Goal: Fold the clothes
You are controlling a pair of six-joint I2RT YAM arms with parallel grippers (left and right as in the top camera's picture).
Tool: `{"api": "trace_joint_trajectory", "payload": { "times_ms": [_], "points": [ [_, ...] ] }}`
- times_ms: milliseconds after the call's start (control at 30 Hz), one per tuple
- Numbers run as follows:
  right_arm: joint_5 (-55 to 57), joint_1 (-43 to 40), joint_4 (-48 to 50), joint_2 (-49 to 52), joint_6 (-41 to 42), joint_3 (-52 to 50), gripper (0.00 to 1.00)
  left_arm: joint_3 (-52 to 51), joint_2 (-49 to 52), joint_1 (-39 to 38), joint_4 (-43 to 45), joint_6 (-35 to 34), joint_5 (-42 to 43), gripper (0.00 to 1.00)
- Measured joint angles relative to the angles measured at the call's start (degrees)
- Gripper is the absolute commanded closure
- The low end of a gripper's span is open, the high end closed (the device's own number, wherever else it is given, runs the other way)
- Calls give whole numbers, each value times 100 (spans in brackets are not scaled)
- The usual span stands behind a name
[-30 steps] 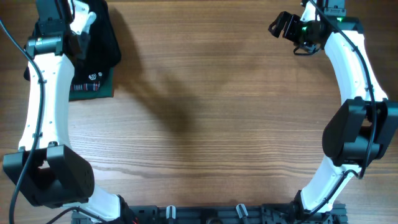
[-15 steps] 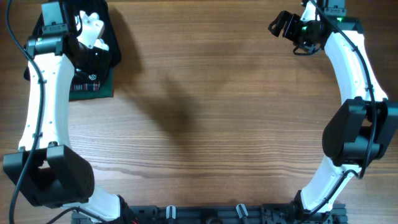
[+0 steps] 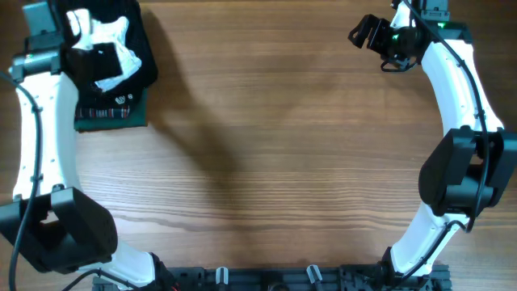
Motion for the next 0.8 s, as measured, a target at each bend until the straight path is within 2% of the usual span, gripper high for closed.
{"api": "trace_joint_trajectory", "payload": {
  "times_ms": [133, 367, 567, 800],
  "points": [
    [0, 0, 4, 0, 0, 0, 1, 0, 2, 168, 166, -750, 0, 23],
    [0, 0, 0, 0, 0, 0, 0, 0, 378, 160, 413, -1471, 105, 25],
    [0, 0, -2, 0, -2, 0, 0, 0, 1047, 160, 822, -1705, 385, 26],
    [0, 0, -4, 0, 0, 0, 1, 0, 1132, 162, 1246, -1751, 514, 28]
  ]
}}
